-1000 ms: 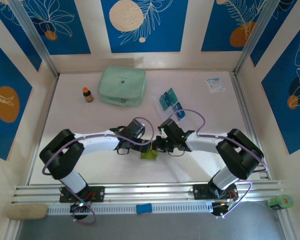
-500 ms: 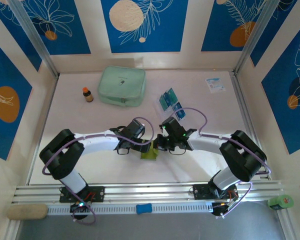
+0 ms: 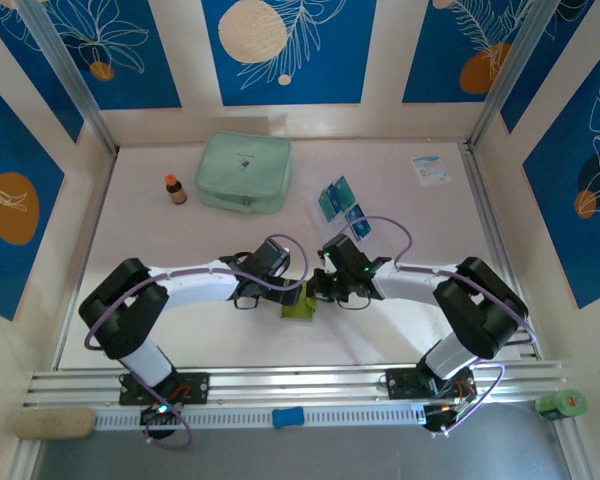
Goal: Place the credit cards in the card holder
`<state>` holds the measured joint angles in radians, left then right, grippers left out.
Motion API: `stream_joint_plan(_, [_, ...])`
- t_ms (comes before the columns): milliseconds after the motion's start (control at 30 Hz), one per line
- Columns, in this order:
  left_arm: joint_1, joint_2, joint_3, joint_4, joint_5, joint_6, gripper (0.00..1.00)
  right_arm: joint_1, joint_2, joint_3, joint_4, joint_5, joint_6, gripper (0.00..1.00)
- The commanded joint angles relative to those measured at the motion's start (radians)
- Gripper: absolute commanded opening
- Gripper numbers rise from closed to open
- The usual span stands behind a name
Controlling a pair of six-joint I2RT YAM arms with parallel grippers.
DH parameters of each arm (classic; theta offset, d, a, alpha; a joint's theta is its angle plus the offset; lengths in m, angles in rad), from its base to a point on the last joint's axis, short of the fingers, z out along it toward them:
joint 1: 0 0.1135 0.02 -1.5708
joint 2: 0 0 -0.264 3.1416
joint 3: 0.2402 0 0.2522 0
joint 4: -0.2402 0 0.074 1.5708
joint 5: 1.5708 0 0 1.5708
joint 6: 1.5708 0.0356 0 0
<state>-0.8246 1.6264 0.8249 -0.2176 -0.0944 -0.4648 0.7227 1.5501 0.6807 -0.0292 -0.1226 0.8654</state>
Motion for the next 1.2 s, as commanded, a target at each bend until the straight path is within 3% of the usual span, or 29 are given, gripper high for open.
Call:
stream_joint_plan(0, [0.004,0.041,-0.037,-0.017,0.025,0.003,1.00,0.027,0.026,0.002,0.007,-0.012,0.006,0.00])
stream_joint_plan(500, [0.003,0.039,-0.040,-0.017,0.025,0.005,1.00,0.054,0.007,-0.106,0.019,0.033,0.038,0.00])
stream_joint_plan(800, [0.004,0.046,-0.036,-0.017,0.025,0.005,1.00,0.020,-0.063,-0.009,-0.032,0.025,0.001,0.00])
stream_joint_plan(1167, [0.004,0.043,-0.040,-0.016,0.027,0.003,1.00,0.004,-0.006,0.015,-0.010,0.008,-0.006,0.00])
